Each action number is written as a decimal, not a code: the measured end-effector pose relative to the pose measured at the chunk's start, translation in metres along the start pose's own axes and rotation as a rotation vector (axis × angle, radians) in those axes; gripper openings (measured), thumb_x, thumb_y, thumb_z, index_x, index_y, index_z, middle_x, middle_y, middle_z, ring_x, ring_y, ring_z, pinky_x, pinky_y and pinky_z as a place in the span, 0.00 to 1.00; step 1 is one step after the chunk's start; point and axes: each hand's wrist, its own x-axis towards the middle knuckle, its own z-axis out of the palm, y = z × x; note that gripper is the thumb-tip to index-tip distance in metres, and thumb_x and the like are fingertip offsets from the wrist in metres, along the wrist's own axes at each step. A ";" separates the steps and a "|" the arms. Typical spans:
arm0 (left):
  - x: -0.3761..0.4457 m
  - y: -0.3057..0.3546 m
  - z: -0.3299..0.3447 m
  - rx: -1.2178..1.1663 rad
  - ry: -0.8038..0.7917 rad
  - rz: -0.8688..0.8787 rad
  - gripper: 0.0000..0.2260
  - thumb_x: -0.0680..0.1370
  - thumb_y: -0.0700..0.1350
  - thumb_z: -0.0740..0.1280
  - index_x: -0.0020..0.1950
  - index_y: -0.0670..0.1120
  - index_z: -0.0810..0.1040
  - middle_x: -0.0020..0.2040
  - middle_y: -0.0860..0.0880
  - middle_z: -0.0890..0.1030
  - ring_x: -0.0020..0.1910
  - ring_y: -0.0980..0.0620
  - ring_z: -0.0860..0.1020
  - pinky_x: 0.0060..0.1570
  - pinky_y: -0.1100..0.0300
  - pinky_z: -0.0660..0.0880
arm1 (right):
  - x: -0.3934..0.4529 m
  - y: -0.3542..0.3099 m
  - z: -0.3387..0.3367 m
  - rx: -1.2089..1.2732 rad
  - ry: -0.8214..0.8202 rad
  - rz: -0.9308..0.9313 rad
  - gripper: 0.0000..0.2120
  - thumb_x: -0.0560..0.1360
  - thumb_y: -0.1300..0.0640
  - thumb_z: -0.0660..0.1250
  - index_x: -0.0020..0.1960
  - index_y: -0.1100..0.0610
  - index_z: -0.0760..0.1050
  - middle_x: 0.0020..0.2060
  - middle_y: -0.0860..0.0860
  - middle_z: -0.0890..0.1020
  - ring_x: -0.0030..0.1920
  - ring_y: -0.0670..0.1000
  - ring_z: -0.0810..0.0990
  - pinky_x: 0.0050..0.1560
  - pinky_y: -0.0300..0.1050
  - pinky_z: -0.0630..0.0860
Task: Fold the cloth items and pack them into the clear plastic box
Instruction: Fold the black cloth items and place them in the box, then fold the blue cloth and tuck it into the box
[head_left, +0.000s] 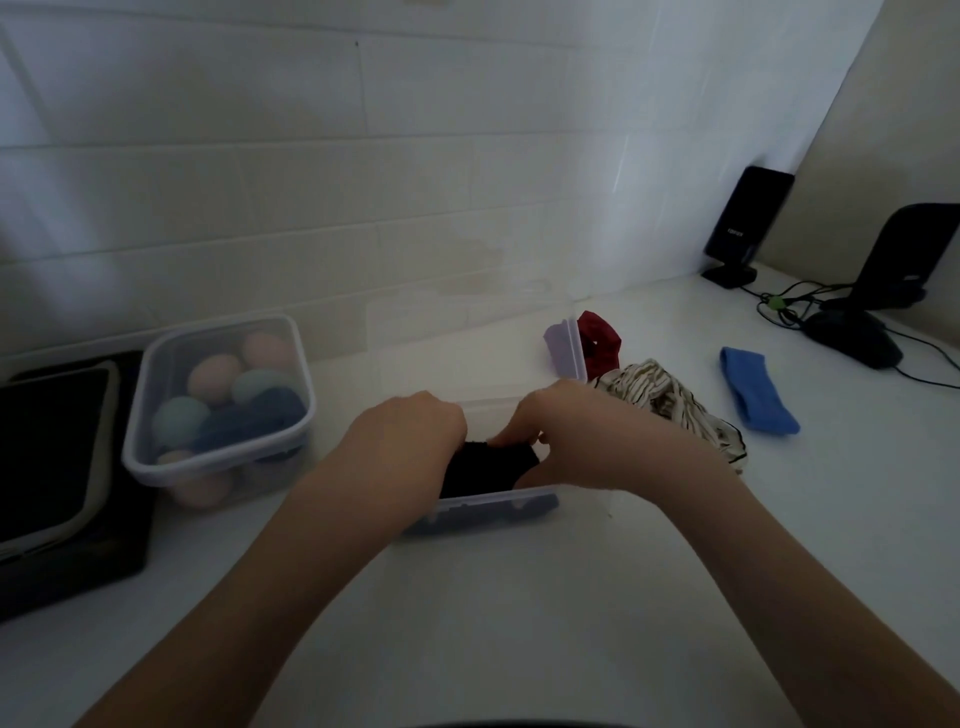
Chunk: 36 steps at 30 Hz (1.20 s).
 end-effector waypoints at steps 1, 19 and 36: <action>0.001 -0.001 -0.001 -0.023 -0.015 0.007 0.09 0.70 0.37 0.66 0.49 0.45 0.80 0.41 0.45 0.75 0.47 0.44 0.80 0.39 0.58 0.69 | 0.001 0.000 -0.001 0.010 -0.004 -0.010 0.16 0.71 0.52 0.69 0.59 0.49 0.80 0.49 0.51 0.85 0.48 0.51 0.81 0.52 0.48 0.78; -0.001 -0.012 -0.004 -0.150 0.021 0.101 0.13 0.65 0.47 0.74 0.48 0.48 0.83 0.42 0.47 0.82 0.43 0.49 0.80 0.46 0.55 0.78 | 0.005 -0.004 -0.001 0.017 -0.041 0.041 0.22 0.70 0.55 0.72 0.62 0.55 0.70 0.57 0.53 0.81 0.53 0.53 0.79 0.56 0.48 0.77; -0.003 -0.028 -0.024 -0.547 0.248 0.121 0.16 0.70 0.30 0.67 0.52 0.45 0.82 0.44 0.47 0.85 0.41 0.53 0.83 0.47 0.63 0.77 | -0.014 0.014 -0.009 0.391 0.211 0.052 0.10 0.71 0.53 0.72 0.50 0.55 0.80 0.46 0.46 0.84 0.49 0.42 0.81 0.56 0.41 0.78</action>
